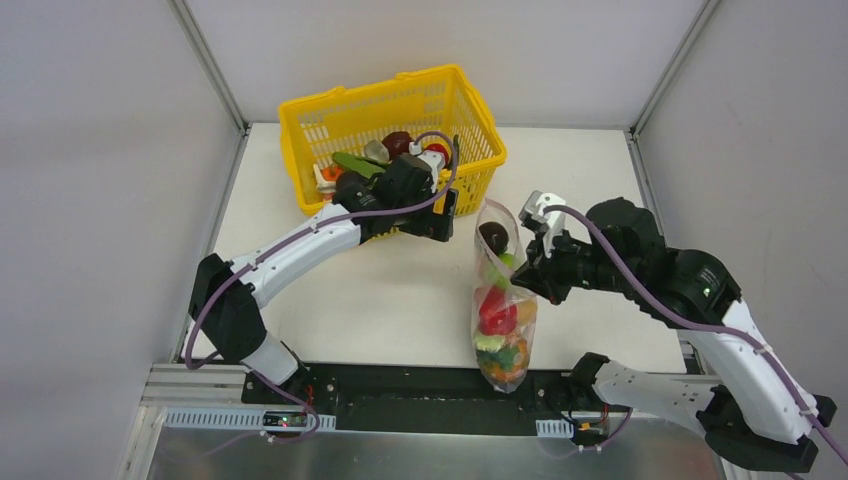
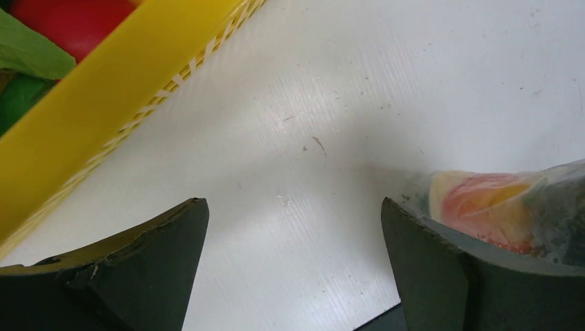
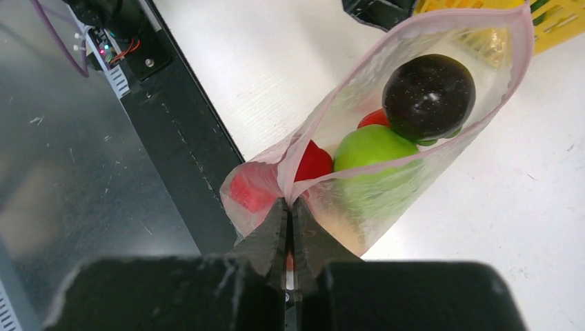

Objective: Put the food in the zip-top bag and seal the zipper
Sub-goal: Move the bin to the center of the board, then zip the zipper food storage bag at the center of the board.

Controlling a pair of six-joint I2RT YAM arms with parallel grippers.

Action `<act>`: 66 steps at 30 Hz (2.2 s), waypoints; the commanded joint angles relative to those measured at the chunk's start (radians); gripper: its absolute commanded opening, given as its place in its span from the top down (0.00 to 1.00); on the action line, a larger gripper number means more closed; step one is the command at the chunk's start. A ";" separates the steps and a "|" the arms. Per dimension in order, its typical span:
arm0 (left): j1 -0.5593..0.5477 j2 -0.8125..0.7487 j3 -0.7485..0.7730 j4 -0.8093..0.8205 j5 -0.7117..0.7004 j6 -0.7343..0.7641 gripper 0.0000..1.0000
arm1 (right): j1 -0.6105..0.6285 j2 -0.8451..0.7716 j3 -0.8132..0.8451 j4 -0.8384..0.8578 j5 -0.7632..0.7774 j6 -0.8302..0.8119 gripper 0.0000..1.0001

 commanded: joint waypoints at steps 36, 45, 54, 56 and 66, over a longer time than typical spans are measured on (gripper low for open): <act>0.021 -0.313 0.092 -0.056 0.808 0.804 0.01 | -0.030 0.115 -0.073 0.159 -0.313 -0.378 1.00; 0.016 -0.240 0.149 -0.002 0.984 0.804 0.01 | -0.030 0.050 -0.085 0.158 -0.353 -0.375 1.00; -0.069 -0.135 0.336 -0.363 0.949 1.001 0.01 | -0.030 0.052 -0.085 0.174 -0.319 -0.374 1.00; -0.096 -0.094 0.380 -0.453 0.909 1.041 0.01 | -0.030 0.052 -0.090 0.188 -0.314 -0.369 1.00; -0.165 -0.023 0.438 -0.459 0.694 0.937 0.01 | -0.031 0.024 -0.090 0.229 -0.313 -0.353 1.00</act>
